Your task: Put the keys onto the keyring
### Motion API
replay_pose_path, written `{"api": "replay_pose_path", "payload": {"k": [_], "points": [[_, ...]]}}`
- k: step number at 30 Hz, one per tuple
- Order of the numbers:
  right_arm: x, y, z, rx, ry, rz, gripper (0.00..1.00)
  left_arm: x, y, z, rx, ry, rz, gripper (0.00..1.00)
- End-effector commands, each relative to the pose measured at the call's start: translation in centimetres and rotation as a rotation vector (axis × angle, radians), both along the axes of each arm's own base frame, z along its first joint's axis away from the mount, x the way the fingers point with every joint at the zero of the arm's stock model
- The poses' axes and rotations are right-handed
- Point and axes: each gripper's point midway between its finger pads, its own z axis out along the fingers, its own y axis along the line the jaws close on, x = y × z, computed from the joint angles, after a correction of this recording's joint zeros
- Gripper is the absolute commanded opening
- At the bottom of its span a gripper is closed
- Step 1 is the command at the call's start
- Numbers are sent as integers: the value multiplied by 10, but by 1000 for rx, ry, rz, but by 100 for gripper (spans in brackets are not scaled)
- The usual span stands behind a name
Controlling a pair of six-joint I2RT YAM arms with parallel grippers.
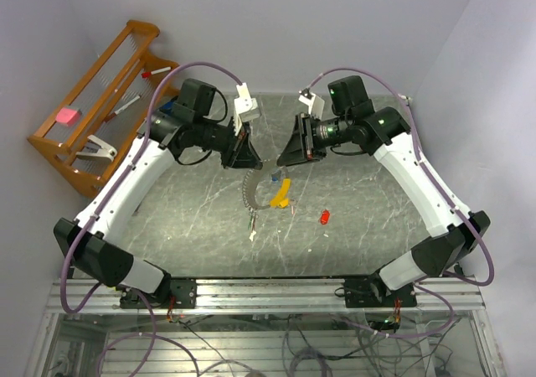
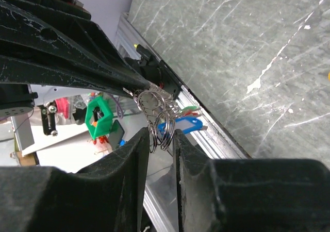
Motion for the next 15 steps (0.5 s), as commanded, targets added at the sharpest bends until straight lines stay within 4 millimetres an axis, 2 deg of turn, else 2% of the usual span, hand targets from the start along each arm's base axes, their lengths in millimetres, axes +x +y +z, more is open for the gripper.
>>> {"api": "replay_pose_path", "payload": {"k": [1, 3, 5, 7, 15], "points": [[-7, 0, 3, 23, -6, 31, 25, -4, -5, 17, -43, -22, -57, 7], [-9, -1, 1, 21, -2, 30, 23, -6, -7, 18, -53, -14, -67, 7], [-10, -1, 2, 32, 1, 30, 10, -6, -7, 19, -58, -15, -68, 7], [-10, 0, 4, 41, -1, 24, 1, -6, -6, 18, -53, -19, -69, 7], [-11, 5, 12, 97, 10, 27, 0, -8, 0, 6, -19, -46, -76, 7]]}}
